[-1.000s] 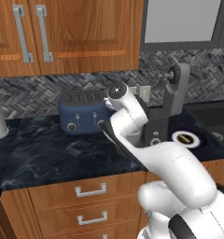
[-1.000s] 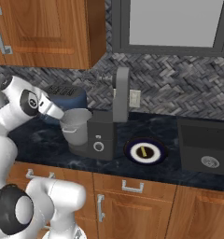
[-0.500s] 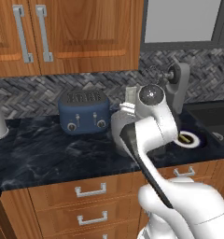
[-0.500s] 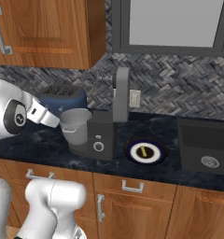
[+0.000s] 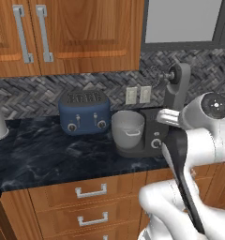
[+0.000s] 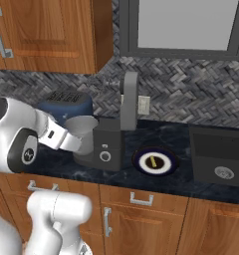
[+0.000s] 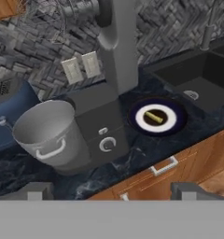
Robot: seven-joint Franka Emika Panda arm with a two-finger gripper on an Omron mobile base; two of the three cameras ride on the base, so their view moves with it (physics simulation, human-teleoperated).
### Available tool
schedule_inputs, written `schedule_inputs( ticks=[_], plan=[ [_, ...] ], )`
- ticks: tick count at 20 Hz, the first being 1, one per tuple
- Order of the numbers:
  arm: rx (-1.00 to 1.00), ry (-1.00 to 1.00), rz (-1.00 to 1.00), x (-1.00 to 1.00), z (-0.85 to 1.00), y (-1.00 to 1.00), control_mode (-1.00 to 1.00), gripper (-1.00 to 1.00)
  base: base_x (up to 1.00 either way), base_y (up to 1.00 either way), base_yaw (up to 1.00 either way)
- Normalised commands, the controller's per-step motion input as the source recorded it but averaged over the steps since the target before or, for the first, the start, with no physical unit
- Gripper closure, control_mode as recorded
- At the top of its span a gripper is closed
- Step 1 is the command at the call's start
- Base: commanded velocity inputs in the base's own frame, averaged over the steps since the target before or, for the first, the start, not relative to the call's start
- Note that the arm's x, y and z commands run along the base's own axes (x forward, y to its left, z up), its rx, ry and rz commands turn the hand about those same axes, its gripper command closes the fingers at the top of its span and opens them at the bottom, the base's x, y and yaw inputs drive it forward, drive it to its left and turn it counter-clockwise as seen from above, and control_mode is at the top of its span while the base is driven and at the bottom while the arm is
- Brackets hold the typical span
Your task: Add butter and sugar cubes to the stand mixer bowl and then turn on the stand mixer to begin making frosting.
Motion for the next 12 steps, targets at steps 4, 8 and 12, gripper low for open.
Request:
schedule_inputs(
  ticks=[4, 8, 12],
  plan=[
    [0.0, 0.02, 0.03, -0.11, 0.1, -1.0, -1.0, -1.0, 0.0, 0.0, 0.0],
    [0.0, 0.11, 0.05, 0.0, 0.0, -0.96, -1.0, -1.0, 0.0, 0.0, 0.0],
    [0.0, 0.18, 0.1, 0.0, -0.01, -0.86, -1.0, -1.0, 0.0, 0.0, 0.0]
  ],
)
